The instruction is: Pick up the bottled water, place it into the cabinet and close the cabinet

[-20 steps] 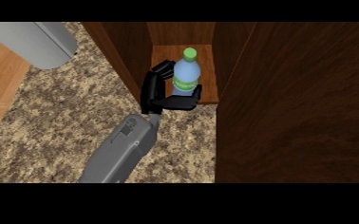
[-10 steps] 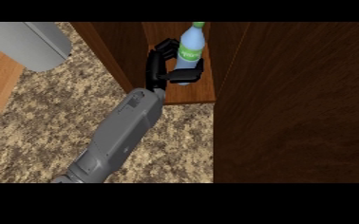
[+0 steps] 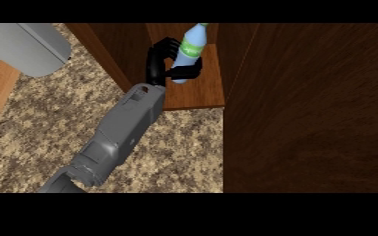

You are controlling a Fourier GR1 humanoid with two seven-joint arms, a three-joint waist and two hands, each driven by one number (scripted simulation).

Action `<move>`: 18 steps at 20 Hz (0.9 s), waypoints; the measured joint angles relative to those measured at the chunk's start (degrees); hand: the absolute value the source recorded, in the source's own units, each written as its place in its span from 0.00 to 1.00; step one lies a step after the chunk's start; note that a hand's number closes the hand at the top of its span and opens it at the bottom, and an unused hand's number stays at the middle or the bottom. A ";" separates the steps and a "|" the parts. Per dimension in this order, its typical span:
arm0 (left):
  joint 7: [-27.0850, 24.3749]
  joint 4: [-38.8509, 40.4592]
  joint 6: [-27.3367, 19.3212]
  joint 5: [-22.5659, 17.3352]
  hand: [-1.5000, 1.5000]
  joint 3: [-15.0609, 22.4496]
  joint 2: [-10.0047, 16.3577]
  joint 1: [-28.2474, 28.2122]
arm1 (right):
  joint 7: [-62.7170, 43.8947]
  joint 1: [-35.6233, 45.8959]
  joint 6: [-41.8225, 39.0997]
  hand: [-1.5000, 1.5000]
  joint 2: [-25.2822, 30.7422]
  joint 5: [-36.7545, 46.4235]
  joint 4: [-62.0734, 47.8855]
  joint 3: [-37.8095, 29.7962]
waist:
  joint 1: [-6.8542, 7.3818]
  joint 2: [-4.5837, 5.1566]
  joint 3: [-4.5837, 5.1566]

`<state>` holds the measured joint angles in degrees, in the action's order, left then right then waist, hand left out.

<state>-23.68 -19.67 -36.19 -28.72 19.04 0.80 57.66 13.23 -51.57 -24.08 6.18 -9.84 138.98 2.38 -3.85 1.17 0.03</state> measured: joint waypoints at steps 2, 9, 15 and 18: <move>-0.77 2.06 -0.85 -0.79 1.00 -1.84 0.17 1.28 | 0.48 -0.04 -0.47 0.00 -0.23 -0.10 -0.21 0.50 | -0.33 0.13 0.02; -4.12 8.51 -2.13 -0.45 0.00 -4.43 1.43 4.62 | 1.43 0.38 -1.45 0.00 -0.14 -0.61 -0.67 -0.17 | -1.17 0.52 0.05; -5.82 12.54 -4.86 1.50 0.00 -3.96 2.13 7.45 | 2.24 -0.32 -2.71 0.00 -0.11 -1.03 -0.85 0.42 | -1.94 0.80 0.07; -6.59 13.86 -5.89 2.07 0.00 -3.95 2.14 8.32 | 2.65 -0.56 -3.53 0.00 0.27 -1.22 -1.02 0.15 | -2.17 0.90 0.06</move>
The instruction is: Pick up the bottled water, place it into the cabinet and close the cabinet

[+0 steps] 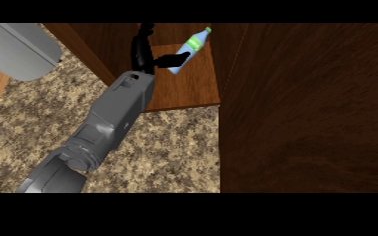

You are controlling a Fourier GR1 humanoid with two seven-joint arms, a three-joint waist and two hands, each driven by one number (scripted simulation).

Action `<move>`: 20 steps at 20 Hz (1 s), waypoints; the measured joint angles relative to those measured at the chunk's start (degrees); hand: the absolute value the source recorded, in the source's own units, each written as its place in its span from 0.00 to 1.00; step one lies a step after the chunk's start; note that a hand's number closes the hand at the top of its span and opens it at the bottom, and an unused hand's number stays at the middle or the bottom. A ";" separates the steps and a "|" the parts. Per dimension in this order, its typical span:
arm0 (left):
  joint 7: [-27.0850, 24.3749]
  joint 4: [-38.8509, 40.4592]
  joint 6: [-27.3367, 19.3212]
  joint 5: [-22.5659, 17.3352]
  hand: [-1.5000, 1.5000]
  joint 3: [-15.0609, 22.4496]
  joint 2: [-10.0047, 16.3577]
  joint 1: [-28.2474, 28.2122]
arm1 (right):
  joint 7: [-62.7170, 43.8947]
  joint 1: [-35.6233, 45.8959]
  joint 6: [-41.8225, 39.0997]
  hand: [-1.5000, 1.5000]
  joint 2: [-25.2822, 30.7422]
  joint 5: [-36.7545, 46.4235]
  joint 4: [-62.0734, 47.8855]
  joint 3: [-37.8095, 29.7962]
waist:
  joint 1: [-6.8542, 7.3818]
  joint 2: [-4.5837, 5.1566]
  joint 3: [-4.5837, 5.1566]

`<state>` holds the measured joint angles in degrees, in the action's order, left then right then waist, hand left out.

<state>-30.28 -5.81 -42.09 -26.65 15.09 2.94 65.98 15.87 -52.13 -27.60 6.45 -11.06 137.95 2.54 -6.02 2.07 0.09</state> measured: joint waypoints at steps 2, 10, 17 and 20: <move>-0.08 0.22 0.42 -0.11 0.00 -0.39 -0.20 0.88 | -0.12 0.07 -0.06 0.00 -0.05 -0.10 -0.03 0.16 | 0.06 0.03 0.01; -4.96 -3.31 10.72 -2.05 0.00 -3.19 0.61 2.04 | -0.46 -0.26 -0.52 0.00 0.08 -0.50 -0.05 0.70 | 1.04 -0.28 0.06; -8.61 -5.45 16.90 -3.48 0.00 -5.45 -1.55 2.31 | -2.05 0.29 0.26 0.00 -0.32 -0.85 0.06 1.39 | 2.59 -0.97 0.00; -8.55 -6.61 17.40 -3.70 0.00 -5.44 -2.23 1.79 | -2.66 -0.11 0.48 0.00 -0.76 -0.84 0.26 2.51 | 3.17 -1.37 -0.03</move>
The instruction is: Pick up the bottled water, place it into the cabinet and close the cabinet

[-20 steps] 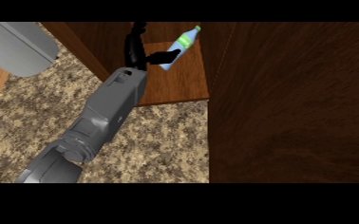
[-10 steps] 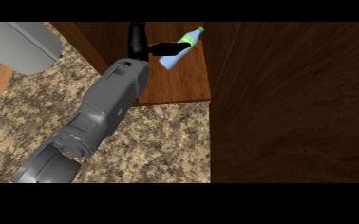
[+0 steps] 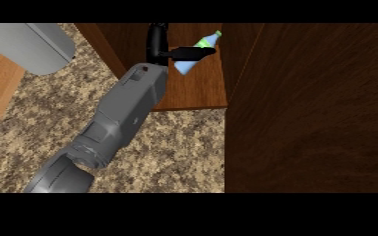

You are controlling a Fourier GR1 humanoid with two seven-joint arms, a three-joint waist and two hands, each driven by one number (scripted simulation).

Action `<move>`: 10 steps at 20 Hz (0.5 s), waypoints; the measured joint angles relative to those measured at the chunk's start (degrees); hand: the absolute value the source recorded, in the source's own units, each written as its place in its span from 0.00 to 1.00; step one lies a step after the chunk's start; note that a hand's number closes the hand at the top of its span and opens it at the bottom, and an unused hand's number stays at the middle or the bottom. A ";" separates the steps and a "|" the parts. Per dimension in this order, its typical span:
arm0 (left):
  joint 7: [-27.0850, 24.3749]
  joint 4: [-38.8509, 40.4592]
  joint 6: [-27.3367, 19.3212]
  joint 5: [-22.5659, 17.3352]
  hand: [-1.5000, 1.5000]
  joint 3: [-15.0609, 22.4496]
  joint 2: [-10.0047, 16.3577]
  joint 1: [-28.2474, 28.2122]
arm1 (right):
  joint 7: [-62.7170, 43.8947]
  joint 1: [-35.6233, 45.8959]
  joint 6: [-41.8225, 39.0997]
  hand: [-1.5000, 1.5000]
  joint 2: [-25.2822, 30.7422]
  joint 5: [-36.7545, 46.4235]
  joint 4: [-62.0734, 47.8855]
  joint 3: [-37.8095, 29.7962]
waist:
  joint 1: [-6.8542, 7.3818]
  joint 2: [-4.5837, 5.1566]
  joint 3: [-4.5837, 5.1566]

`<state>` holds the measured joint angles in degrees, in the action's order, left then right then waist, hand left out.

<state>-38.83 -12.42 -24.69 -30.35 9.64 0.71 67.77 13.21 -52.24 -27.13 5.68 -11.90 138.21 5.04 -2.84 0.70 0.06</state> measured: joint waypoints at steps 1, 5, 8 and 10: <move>0.16 -0.67 0.69 0.09 0.00 0.01 0.00 -0.56 | -0.15 -0.03 0.23 0.00 -0.23 0.02 -0.06 0.02 | 0.42 -0.16 -0.01; -0.13 -4.81 0.86 -0.63 0.00 1.64 -0.42 -4.34 | -1.27 -0.19 0.84 0.00 -0.48 -0.07 0.32 0.85 | 1.13 -0.58 -0.02; 0.33 -8.97 1.30 -1.59 0.00 3.53 -0.56 -8.16 | -1.57 -0.49 1.15 0.00 -0.51 -0.04 0.50 1.09 | 1.62 -0.87 -0.02; 0.85 -13.00 1.37 -2.93 0.00 5.90 -0.61 -11.12 | -1.73 -0.18 1.43 0.00 -0.69 0.04 0.42 1.40 | 1.68 -0.97 -0.02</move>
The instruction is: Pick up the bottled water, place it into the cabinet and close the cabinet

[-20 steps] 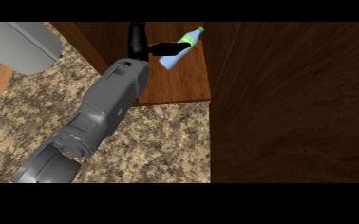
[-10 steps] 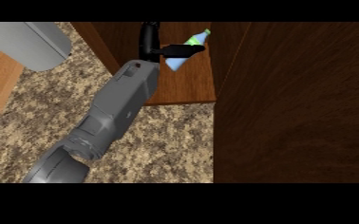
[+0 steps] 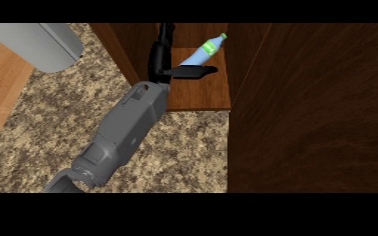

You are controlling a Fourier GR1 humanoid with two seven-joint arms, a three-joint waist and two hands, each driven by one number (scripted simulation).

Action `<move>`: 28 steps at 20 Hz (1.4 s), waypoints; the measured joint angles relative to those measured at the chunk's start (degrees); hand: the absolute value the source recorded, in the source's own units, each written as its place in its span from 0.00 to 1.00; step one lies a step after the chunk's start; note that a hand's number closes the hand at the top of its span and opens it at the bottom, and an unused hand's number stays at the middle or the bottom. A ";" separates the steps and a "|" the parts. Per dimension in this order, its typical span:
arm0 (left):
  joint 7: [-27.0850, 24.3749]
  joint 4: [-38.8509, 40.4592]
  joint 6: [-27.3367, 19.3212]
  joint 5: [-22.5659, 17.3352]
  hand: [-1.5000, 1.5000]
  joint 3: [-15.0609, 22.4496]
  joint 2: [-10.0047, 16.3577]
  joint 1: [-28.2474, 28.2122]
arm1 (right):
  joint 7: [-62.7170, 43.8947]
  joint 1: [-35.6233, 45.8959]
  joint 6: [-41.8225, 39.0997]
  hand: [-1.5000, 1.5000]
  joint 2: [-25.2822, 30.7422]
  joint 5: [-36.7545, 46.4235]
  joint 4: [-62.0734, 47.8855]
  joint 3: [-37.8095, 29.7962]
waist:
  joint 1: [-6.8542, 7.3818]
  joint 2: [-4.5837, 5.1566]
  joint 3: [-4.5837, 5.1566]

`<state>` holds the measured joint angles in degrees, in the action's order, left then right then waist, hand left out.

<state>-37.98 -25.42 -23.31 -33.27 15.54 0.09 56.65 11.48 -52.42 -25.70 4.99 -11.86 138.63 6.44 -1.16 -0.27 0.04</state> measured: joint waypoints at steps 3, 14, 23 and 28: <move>0.64 -6.02 1.75 -1.48 0.00 3.11 -0.04 -4.54 | -0.14 -0.02 0.60 0.00 -0.38 0.17 0.09 0.71 | 0.33 -0.13 0.01; 3.73 -31.78 4.11 -2.70 0.00 12.96 0.87 -21.50 | 0.10 -1.40 1.58 0.00 -0.59 1.25 0.35 2.86 | 1.35 -0.26 -0.01; 7.53 -50.82 5.11 -1.41 1.00 18.80 6.10 -36.36 | 0.12 -0.14 -1.74 1.00 4.15 2.73 0.91 3.80 | 1.59 -0.23 0.00; 9.10 -59.74 4.88 -1.44 0.00 19.66 10.91 -43.86 | 1.71 -2.65 -6.92 1.00 9.02 6.37 2.49 5.33 | 1.43 -0.44 0.00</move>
<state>-28.88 -85.16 -18.43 -34.71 35.20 11.01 12.80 13.19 -55.07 -32.62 14.01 -5.49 141.12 11.78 0.27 -0.71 0.04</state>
